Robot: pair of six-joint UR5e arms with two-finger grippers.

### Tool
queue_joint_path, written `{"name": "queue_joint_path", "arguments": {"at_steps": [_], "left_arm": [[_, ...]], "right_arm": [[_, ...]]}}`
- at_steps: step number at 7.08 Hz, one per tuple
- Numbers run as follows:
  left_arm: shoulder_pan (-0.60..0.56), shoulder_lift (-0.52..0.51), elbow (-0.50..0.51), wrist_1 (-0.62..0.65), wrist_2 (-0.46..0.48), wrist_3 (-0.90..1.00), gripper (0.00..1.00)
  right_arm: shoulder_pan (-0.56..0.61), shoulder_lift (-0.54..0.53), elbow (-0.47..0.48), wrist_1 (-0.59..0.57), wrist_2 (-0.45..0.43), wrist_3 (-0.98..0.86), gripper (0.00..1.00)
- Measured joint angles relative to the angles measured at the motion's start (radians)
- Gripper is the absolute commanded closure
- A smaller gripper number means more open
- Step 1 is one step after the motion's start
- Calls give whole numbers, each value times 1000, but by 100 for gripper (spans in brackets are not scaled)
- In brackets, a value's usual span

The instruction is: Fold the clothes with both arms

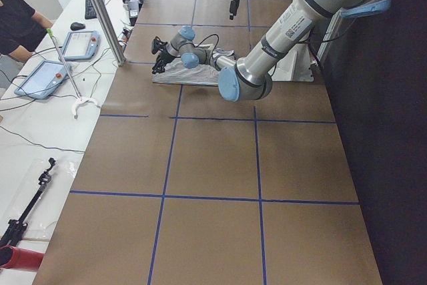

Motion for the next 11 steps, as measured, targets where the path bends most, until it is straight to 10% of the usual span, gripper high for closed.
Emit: {"name": "queue_joint_path", "arguments": {"at_steps": [4,7,11], "left_arm": [[-97,91,-233,124,-345,57,0],[-101,260,-567,312,-426,153,0],[-101,299,-633,340,-438,167,0]], "right_arm": [[19,169,-161,-126,-13,-156,0],[-15,362,-360,-230,-91,-256,0],[-87,537,-534,-356,-116,-306,0]]}}
